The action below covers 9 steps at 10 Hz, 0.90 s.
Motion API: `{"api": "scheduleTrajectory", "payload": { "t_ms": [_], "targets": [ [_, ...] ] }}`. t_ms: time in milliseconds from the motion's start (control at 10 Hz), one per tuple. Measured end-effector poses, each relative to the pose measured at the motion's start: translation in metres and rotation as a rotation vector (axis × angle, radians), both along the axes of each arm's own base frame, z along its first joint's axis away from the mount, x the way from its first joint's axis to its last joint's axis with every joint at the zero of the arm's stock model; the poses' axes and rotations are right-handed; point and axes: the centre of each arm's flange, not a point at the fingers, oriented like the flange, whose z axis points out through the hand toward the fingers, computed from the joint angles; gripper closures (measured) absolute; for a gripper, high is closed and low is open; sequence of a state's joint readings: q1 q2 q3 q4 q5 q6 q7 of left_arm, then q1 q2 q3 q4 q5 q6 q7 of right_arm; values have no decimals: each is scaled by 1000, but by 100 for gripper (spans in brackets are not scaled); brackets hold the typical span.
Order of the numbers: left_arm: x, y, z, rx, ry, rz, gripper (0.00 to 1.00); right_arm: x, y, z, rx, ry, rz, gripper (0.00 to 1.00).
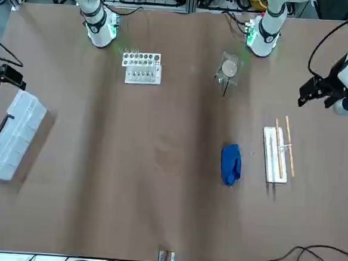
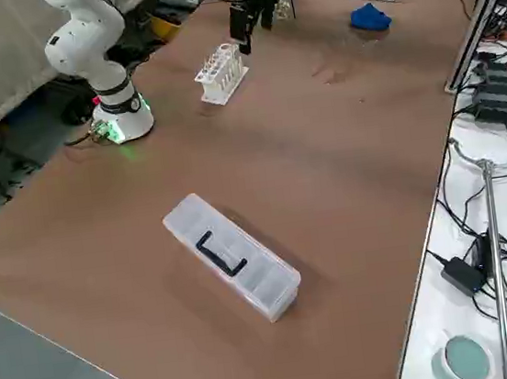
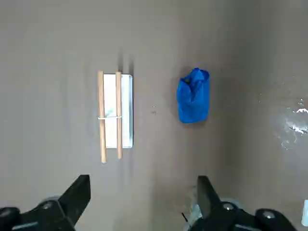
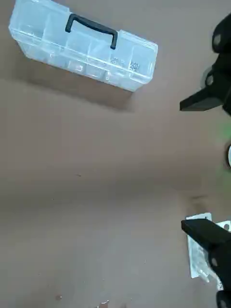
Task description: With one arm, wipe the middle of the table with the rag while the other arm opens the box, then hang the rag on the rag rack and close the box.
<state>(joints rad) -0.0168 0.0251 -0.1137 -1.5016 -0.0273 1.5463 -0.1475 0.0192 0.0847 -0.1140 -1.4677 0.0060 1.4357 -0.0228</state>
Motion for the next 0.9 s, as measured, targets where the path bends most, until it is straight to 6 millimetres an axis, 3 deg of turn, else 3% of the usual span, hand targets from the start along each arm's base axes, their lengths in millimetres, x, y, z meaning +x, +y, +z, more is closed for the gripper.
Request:
{"api": "scheduleTrajectory", "payload": {
  "t_ms": [400,600,700,900],
  "targets": [
    [3,19,-3,1,5,29,2,0,0,-3,1,6,0,1],
    [14,20,-24,0,32,28,3,1,0,-18,1,29,1,4],
    [25,19,-41,-3,36,25,3,3,0,-39,-1,52,2,19],
    [56,-1,-98,-13,39,0,4,13,-1,-97,-7,127,2,53]
  ]
}}
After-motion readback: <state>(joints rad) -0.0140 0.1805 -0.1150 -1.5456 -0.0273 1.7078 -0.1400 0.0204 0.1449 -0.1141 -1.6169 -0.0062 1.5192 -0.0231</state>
